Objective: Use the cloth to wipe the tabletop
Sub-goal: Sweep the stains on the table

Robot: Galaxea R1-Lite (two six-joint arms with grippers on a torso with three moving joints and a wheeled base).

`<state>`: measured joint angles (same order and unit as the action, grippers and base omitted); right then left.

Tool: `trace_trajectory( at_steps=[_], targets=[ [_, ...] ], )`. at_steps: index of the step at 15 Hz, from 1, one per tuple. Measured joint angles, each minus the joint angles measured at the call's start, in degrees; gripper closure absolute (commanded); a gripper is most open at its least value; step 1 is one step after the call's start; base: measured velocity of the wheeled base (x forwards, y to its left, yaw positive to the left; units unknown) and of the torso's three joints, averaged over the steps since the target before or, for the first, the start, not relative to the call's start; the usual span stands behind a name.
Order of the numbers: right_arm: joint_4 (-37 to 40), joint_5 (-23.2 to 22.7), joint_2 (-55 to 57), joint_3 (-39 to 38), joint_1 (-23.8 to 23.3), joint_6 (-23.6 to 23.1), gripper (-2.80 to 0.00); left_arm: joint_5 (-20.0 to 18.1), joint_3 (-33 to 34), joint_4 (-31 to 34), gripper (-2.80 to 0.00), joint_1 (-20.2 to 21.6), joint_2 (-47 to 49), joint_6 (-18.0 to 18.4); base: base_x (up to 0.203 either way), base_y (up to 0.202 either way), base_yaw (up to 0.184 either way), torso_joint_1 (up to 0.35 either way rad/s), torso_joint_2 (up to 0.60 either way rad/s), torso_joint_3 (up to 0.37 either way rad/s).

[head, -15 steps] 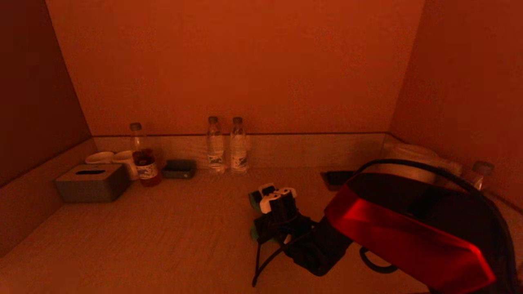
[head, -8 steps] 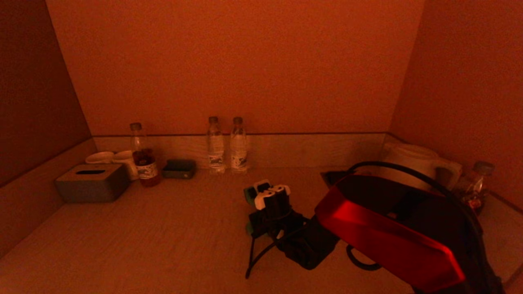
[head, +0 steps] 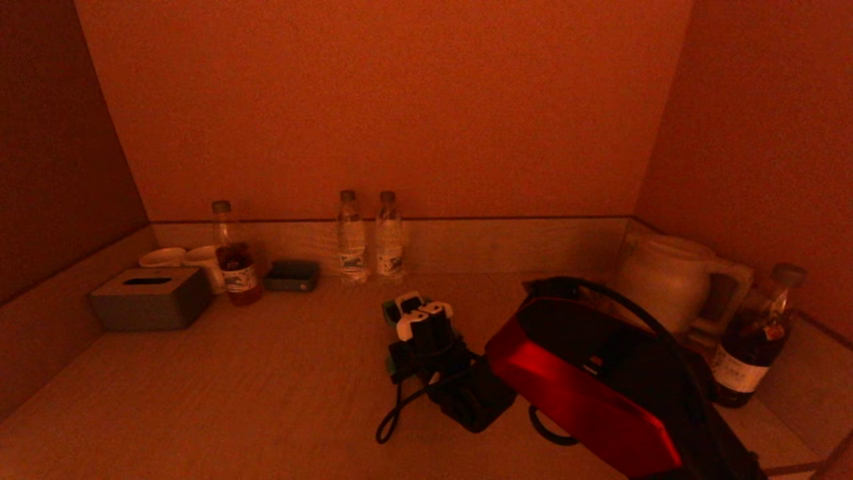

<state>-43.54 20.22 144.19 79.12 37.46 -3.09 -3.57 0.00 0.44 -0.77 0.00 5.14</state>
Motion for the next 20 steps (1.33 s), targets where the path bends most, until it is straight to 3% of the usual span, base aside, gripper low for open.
trace_trajectory(
  at_steps=[6,14,20],
  targets=[
    [0.35,0.20,2.66,5.31,0.46,-3.26,0.00,0.00,0.00,0.00,0.00,0.00,0.00,0.00,0.000,0.000,0.000,0.000,0.00,0.000],
    [0.32,0.27,3.37,5.96,0.49,-3.55,0.00,-0.01,0.00,0.07,0.00,-0.02,0.00,0.00,0.000,0.000,0.000,0.000,0.00,0.000],
    [4.35,0.79,4.38,14.69,0.76,-4.52,0.00,0.00,0.00,0.02,0.00,-0.02,0.00,0.02,0.000,0.000,0.000,0.000,0.00,0.000]
  ],
)
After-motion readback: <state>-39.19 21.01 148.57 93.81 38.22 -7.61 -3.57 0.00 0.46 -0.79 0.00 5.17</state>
